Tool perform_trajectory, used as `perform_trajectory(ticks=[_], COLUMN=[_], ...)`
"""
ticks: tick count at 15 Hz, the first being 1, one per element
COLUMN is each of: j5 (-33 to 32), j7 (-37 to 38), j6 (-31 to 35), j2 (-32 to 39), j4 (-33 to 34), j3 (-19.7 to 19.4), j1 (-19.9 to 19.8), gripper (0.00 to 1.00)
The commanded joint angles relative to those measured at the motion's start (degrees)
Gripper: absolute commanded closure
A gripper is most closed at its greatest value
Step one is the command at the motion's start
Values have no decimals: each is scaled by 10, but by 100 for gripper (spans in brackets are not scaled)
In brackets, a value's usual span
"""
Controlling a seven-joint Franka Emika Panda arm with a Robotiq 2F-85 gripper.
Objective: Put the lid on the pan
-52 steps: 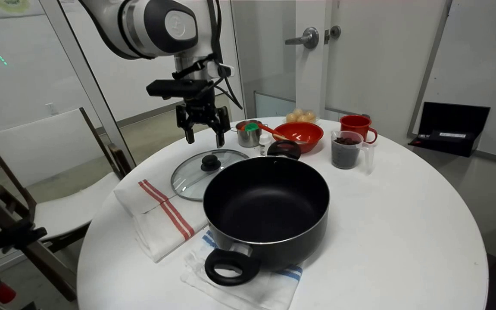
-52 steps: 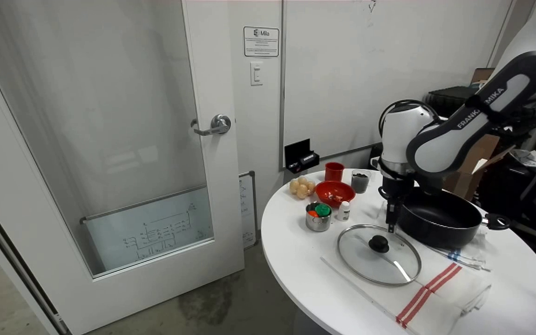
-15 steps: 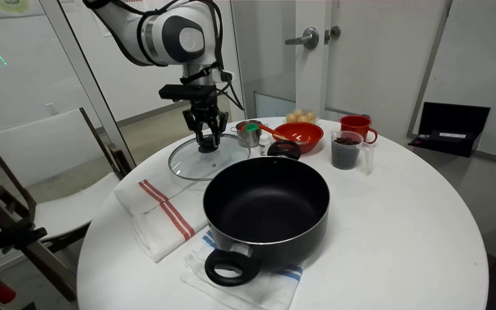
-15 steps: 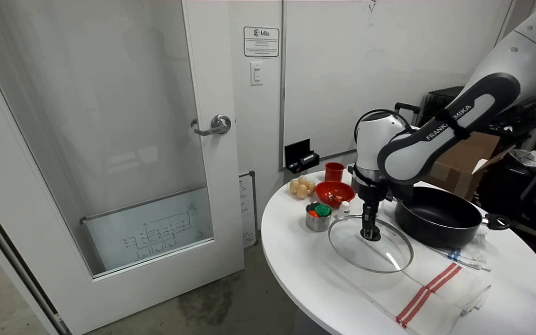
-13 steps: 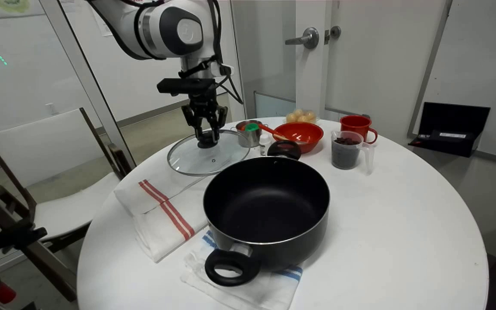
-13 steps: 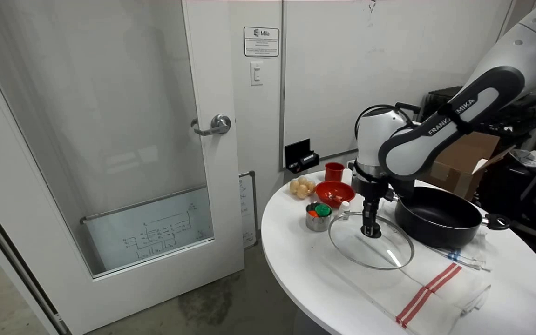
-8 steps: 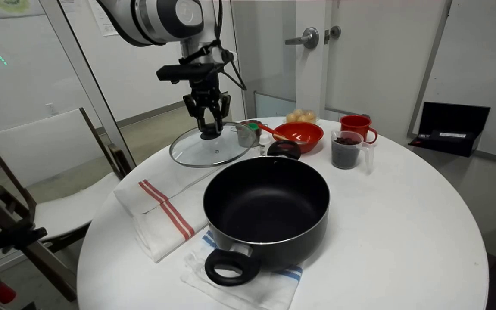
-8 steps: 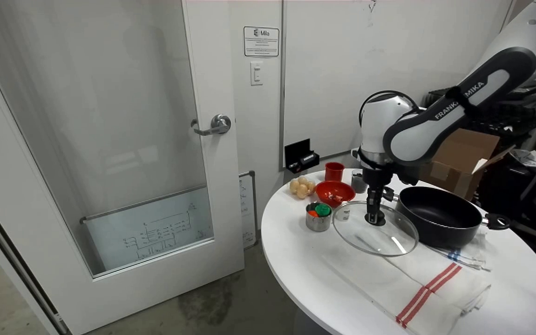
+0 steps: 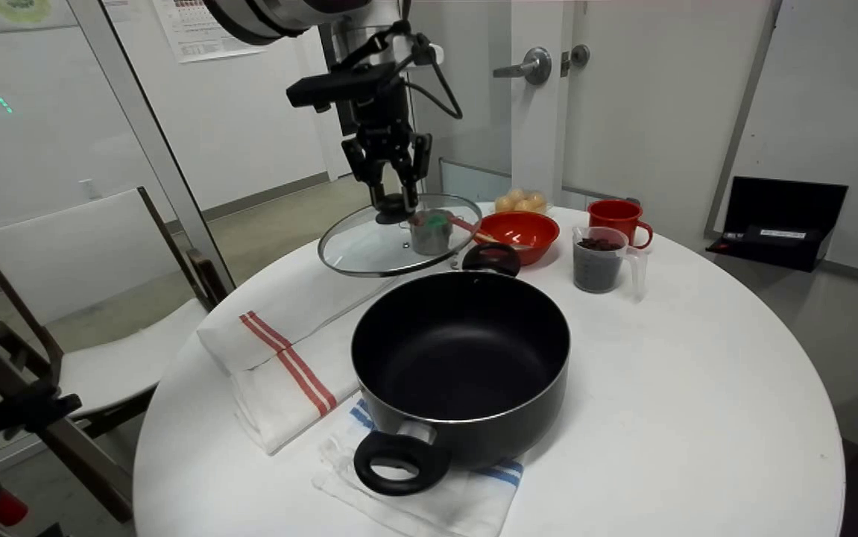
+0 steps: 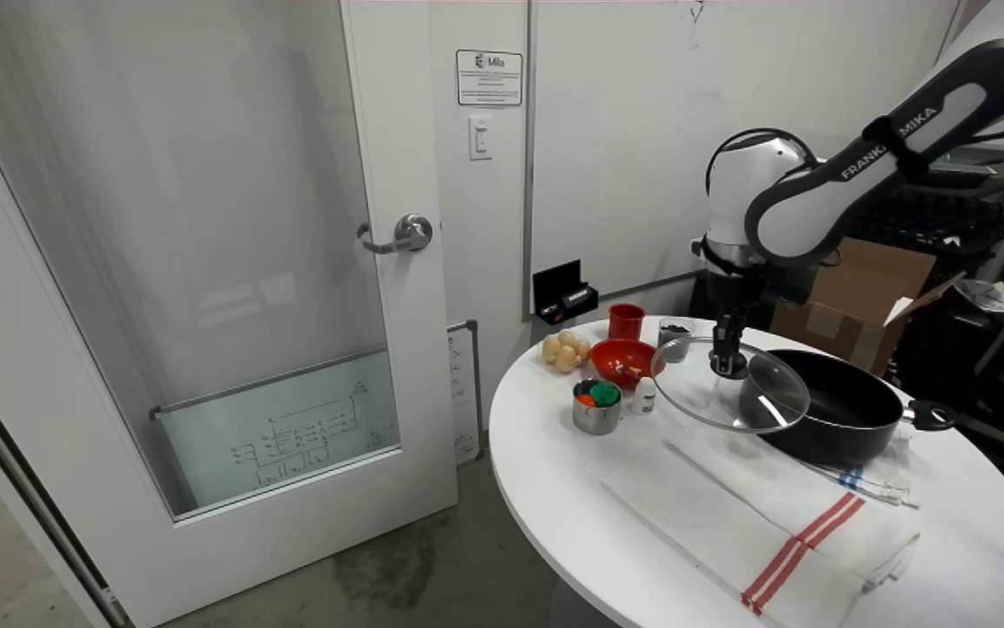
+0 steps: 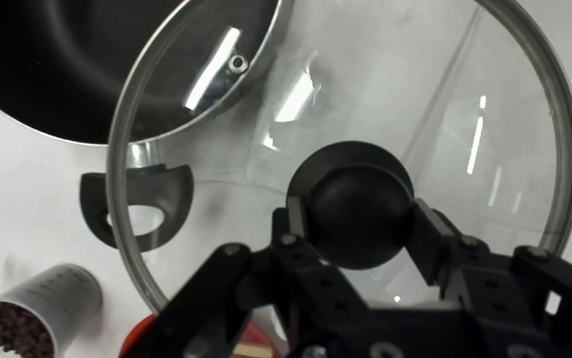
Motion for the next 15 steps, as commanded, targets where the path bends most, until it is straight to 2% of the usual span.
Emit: perform_trajectory(ticks=[1,15], j5=[-6,11], j7=[15,20], j6=[5,54], j2=[-61,-162], j4=[-56,-186], j3=[-12,-31], j1=[-16,-90], gripper=[74,74])
